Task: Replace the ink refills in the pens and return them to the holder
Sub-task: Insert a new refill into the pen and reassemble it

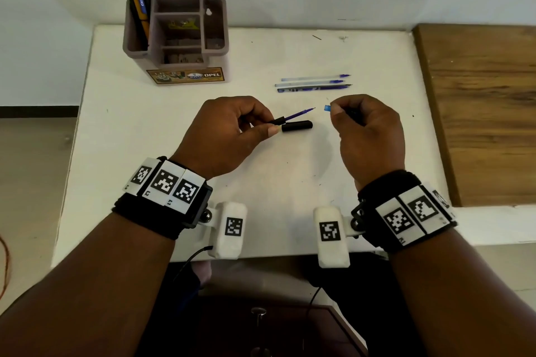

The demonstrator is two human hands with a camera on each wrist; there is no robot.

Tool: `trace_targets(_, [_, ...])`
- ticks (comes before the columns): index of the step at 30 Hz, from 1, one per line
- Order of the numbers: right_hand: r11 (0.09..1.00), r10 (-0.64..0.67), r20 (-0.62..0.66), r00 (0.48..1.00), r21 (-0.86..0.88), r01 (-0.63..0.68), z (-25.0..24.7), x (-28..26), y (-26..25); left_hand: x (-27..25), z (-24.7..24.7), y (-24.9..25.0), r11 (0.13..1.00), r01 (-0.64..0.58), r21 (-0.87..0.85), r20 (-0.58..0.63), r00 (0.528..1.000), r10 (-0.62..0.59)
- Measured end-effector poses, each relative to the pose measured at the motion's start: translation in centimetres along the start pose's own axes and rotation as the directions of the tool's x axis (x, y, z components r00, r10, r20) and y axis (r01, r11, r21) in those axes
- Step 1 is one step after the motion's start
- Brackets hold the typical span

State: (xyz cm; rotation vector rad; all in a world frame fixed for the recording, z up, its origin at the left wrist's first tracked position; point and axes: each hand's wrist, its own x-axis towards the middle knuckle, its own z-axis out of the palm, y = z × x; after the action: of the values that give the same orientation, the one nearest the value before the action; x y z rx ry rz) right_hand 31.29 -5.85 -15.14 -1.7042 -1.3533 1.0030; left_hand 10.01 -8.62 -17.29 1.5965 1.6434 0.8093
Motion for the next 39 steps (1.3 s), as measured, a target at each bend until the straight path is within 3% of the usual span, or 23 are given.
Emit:
trace_targets(3, [0.996, 0.046, -0.009, 0.999, 0.076, -0.045, -0.1, 0.1, 0.0, -0.1, 0.1, 0.0, 1.0, -0.006, 0.003, 0.016, 1.0, 0.006])
trace_targets(12, [0.997, 0.069, 0.138, 0.988, -0.029, -0.065, 0.3, -0.2, 0.3, -0.2, 0.3, -0.1, 0.998, -0.032, 0.046, 0.054, 0.998, 0.029])
trace_targets(19, [0.998, 0.069, 0.096, 0.993, 0.006, -0.07, -0.3, 0.3, 0.2, -0.2, 0.1, 0.1, 0.999, -0.033, 0.03, 0.048, 0.998, 0.032])
trace_targets(35, [0.994, 0.072, 0.251, 0.965, -0.097, -0.049, -0.3, 0.6, 1.4, -0.2, 0.2, -0.2, 0.999, -0.044, 0.03, 0.069, 0.997, 0.042])
trace_targets(39, [0.997, 0.078, 0.303, 0.95, -0.051, -0.065, -0.5, 0.6, 1.3, -0.2, 0.1, -0.1, 0.999, -0.032, 0.003, 0.082, 0.996, 0.031])
